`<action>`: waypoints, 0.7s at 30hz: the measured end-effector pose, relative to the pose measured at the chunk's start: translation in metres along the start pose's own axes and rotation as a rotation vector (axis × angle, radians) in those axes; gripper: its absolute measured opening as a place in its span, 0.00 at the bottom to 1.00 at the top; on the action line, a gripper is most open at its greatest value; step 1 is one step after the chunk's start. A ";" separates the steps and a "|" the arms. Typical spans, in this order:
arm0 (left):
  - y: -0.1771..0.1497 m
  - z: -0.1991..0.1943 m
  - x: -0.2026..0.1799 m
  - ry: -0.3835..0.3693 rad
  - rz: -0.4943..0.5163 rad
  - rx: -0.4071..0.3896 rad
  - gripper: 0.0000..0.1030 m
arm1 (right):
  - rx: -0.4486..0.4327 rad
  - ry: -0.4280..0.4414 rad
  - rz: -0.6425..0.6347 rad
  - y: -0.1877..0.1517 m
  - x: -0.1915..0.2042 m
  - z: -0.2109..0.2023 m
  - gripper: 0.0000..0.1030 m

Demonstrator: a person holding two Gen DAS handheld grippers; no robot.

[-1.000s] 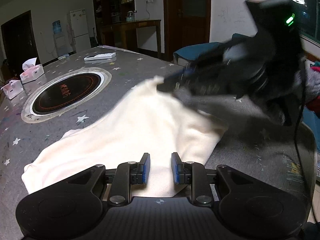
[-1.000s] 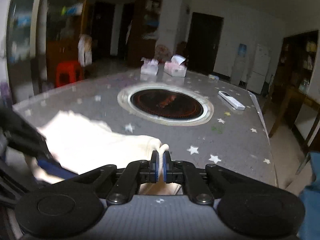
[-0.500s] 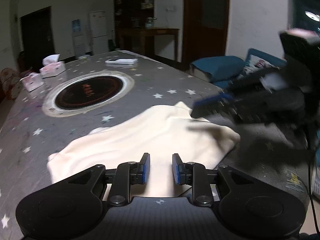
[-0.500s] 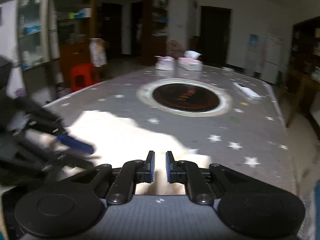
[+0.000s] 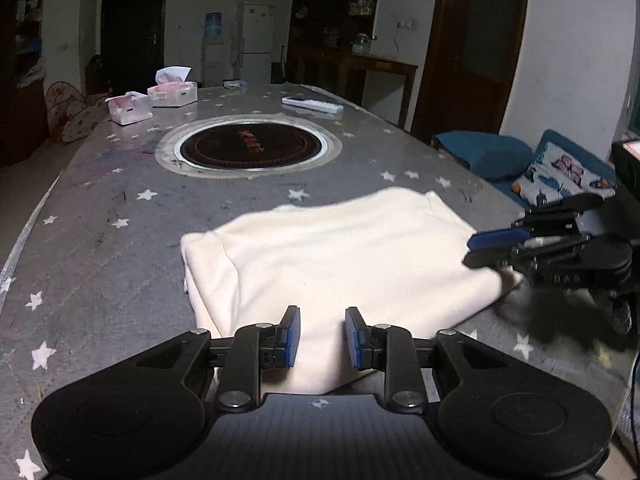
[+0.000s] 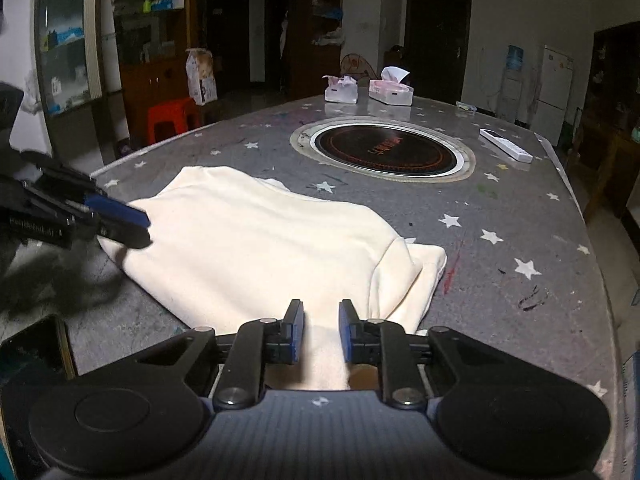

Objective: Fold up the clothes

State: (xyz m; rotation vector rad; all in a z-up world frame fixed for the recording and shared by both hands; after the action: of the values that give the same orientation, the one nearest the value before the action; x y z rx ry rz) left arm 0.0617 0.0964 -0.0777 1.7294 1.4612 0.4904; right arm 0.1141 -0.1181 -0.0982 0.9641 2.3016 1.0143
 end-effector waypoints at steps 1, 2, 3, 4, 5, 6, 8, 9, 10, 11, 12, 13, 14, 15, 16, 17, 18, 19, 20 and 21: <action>0.004 0.001 0.002 0.004 -0.003 -0.002 0.27 | 0.003 -0.001 -0.003 0.002 0.000 -0.001 0.25; 0.008 0.002 0.005 0.009 -0.005 -0.004 0.27 | 0.000 0.003 0.005 0.007 -0.002 0.000 0.26; 0.012 0.005 0.007 0.013 -0.010 -0.002 0.27 | -0.003 0.008 0.014 0.012 -0.003 0.000 0.27; 0.017 0.009 0.010 0.017 -0.016 0.000 0.27 | -0.007 0.013 0.023 0.017 -0.004 0.001 0.31; 0.022 0.014 0.012 0.022 -0.019 0.002 0.28 | -0.010 0.018 0.032 0.021 -0.006 0.002 0.35; 0.026 0.018 0.015 0.029 -0.019 0.006 0.30 | -0.011 0.020 0.035 0.027 -0.007 0.006 0.35; 0.034 0.028 0.020 0.042 -0.019 0.013 0.31 | -0.008 0.024 0.043 0.036 -0.009 0.017 0.35; 0.036 0.033 0.023 0.046 -0.023 0.018 0.31 | -0.002 0.028 0.049 0.039 -0.010 0.023 0.35; 0.039 0.038 0.026 0.046 -0.030 0.023 0.31 | 0.003 0.032 0.056 0.042 -0.011 0.029 0.35; 0.041 0.042 0.031 0.051 -0.039 0.029 0.32 | 0.010 0.033 0.067 0.045 -0.013 0.036 0.35; 0.043 0.047 0.036 0.057 -0.047 0.035 0.32 | 0.017 0.034 0.080 0.047 -0.015 0.043 0.35; 0.044 0.052 0.042 0.065 -0.060 0.042 0.32 | 0.029 0.035 0.088 0.048 -0.017 0.051 0.35; 0.044 0.056 0.048 0.074 -0.073 0.050 0.32 | 0.040 0.035 0.091 0.047 -0.019 0.057 0.35; 0.044 0.061 0.054 0.082 -0.090 0.058 0.32 | 0.050 0.034 0.093 0.046 -0.020 0.063 0.35; 0.043 0.065 0.061 0.089 -0.109 0.065 0.32 | 0.061 0.033 0.096 0.045 -0.021 0.068 0.35; 0.043 0.066 0.063 0.090 -0.118 0.062 0.32 | 0.072 0.032 0.098 0.045 -0.022 0.074 0.35; 0.044 0.067 0.065 0.090 -0.126 0.057 0.32 | 0.073 0.030 0.091 0.044 -0.022 0.077 0.35; 0.045 0.066 0.064 0.090 -0.124 0.054 0.32 | 0.073 0.024 0.080 0.045 -0.020 0.077 0.35; 0.047 0.066 0.062 0.088 -0.115 0.049 0.33 | 0.073 0.019 0.070 0.047 -0.019 0.076 0.35; 0.049 0.066 0.059 0.086 -0.102 0.045 0.33 | 0.067 0.019 0.066 0.049 -0.018 0.075 0.35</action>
State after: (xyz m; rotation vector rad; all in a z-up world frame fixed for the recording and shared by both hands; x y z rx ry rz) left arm 0.1558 0.1301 -0.0913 1.6772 1.6240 0.4860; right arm 0.1932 -0.0734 -0.1058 1.0683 2.3462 0.9820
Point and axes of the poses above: each gripper's, at about its wrist camera, not at the fingertips, and z roughly the way its jaws point, x to its left, y to its top, the point moved 8 cm from there along z, roughly the way its jaws point, and after that the axes turned 8 degrees about -y, right-handed, at the moved point
